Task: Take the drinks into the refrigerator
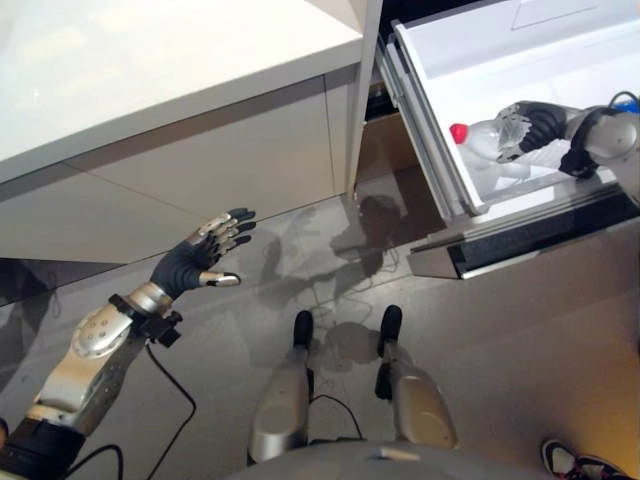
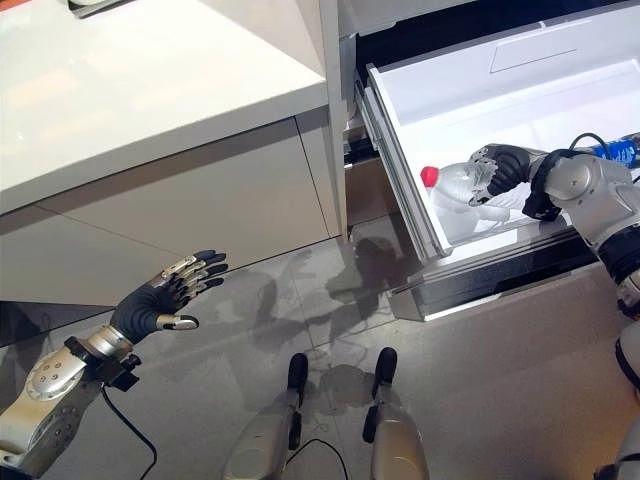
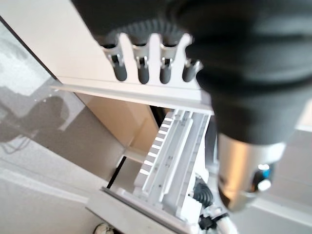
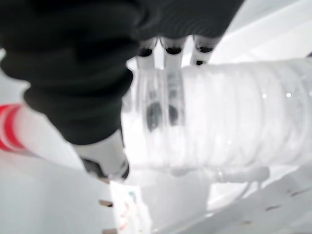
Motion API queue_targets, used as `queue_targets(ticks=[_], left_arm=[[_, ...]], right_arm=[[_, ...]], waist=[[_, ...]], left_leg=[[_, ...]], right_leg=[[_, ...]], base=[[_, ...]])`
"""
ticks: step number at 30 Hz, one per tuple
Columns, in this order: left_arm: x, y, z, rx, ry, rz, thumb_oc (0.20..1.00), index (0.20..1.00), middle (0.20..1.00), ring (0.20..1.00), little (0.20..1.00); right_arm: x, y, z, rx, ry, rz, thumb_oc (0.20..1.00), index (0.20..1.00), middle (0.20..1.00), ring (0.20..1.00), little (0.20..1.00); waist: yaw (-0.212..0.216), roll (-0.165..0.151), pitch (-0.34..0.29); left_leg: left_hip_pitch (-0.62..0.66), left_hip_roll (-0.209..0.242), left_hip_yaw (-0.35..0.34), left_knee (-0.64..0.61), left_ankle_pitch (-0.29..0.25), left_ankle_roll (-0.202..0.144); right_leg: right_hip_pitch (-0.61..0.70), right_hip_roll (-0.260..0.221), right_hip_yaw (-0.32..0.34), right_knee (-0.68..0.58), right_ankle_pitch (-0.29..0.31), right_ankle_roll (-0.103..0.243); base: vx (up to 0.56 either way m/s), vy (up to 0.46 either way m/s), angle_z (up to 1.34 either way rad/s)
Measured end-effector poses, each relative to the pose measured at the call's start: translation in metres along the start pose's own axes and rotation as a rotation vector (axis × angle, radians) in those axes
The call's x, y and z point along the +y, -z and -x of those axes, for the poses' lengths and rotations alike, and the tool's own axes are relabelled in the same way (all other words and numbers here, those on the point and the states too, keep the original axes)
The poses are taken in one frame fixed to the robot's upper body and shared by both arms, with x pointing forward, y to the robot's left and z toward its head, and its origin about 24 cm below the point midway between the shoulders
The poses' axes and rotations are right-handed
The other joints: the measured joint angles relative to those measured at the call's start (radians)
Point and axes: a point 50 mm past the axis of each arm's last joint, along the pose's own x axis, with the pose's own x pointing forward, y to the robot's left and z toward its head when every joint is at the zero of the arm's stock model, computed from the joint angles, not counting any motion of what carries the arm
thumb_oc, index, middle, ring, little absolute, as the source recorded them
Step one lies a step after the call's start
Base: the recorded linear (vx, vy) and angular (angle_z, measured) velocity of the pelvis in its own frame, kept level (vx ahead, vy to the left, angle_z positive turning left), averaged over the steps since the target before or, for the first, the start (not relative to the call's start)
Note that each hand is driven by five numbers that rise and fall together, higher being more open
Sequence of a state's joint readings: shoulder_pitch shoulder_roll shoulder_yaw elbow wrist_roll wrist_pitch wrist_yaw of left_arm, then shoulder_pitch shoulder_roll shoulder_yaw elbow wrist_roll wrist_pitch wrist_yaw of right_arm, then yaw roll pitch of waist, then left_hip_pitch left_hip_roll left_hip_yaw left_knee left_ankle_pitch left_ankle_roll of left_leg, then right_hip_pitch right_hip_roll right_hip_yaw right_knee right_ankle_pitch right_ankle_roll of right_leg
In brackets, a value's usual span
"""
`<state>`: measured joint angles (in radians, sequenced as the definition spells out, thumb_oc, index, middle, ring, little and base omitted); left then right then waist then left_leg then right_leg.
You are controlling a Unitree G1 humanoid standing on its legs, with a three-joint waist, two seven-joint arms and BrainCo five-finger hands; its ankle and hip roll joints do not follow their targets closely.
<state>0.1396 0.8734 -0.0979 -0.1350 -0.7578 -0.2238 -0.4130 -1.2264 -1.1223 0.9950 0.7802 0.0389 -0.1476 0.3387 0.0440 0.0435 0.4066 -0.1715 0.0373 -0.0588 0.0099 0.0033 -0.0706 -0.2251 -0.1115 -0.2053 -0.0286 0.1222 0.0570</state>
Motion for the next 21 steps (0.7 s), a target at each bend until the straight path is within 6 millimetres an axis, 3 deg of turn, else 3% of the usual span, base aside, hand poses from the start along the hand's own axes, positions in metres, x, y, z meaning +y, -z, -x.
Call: queue_targets(ticks=[3, 5, 17, 18, 19, 21], left_arm=[[0.0002, -0.0006, -0.0006, -0.003, 0.0, -0.004, 1.0, 1.0, 1.0, 1.0, 1.0], [0.0, -0.0006, -0.0011, -0.004, -0.004, -0.018, 1.0, 1.0, 1.0, 1.0, 1.0], [0.0026, -0.0038, -0.0016, -0.038, -0.042, -0.022, 1.0, 1.0, 1.0, 1.0, 1.0], [0.0026, -0.0038, -0.0016, -0.038, -0.042, -0.022, 1.0, 1.0, 1.0, 1.0, 1.0], [0.0026, -0.0038, -0.0016, -0.038, -0.042, -0.022, 1.0, 1.0, 1.0, 1.0, 1.0], [0.0026, -0.0038, -0.0016, -0.038, -0.042, -0.022, 1.0, 1.0, 1.0, 1.0, 1.0]], right_arm=[[-0.0005, -0.0029, -0.0009, 0.021, -0.018, 0.111, 0.2, 0.2, 0.2, 0.2, 0.2], [0.0007, -0.0075, 0.002, 0.034, -0.065, 0.285, 0.2, 0.2, 0.2, 0.2, 0.2], [0.0021, -0.0076, 0.0021, 0.052, -0.098, 0.351, 0.222, 0.222, 0.222, 0.222, 0.222], [0.0021, -0.0076, 0.002, 0.053, -0.099, 0.352, 0.529, 0.529, 0.529, 0.529, 0.529], [0.0021, -0.0076, 0.0021, 0.053, -0.099, 0.353, 1.0, 1.0, 1.0, 1.0, 1.0], [0.0021, -0.0077, 0.002, 0.054, -0.098, 0.361, 1.0, 1.0, 1.0, 1.0, 1.0]], waist=[[0.001, 0.0, 0.0], [0.0, 0.004, 0.002], [0.002, 0.005, 0.003], [0.002, 0.005, 0.003], [0.002, 0.005, 0.003], [0.002, 0.005, 0.003]], left_leg=[[-0.003, 0.0, 0.001, 0.0, 0.0, 0.0], [-0.004, 0.0, 0.001, 0.0, 0.0, 0.0], [-0.005, 0.0, 0.0, 0.0, 0.0, 0.001], [-0.005, 0.0, 0.0, 0.0, 0.0, 0.001], [-0.005, 0.0, 0.0, 0.0, 0.0, 0.001], [-0.005, 0.0, 0.0, 0.0, 0.001, 0.001]], right_leg=[[-0.005, 0.0, 0.0, 0.003, -0.001, 0.0], [-0.006, 0.0, 0.001, 0.004, -0.001, 0.0], [-0.006, -0.001, 0.001, 0.004, -0.001, 0.0], [-0.006, -0.001, 0.001, 0.004, -0.001, 0.0], [-0.006, -0.001, 0.001, 0.004, -0.001, 0.0], [-0.006, -0.001, 0.001, 0.004, -0.001, 0.0]], base=[[0.0, 0.0, 0.0], [0.0, 0.0, 0.0], [0.0, 0.0, 0.0], [0.0, 0.0, 0.0], [0.0, 0.0, 0.0], [0.0, 0.0, 0.0]])
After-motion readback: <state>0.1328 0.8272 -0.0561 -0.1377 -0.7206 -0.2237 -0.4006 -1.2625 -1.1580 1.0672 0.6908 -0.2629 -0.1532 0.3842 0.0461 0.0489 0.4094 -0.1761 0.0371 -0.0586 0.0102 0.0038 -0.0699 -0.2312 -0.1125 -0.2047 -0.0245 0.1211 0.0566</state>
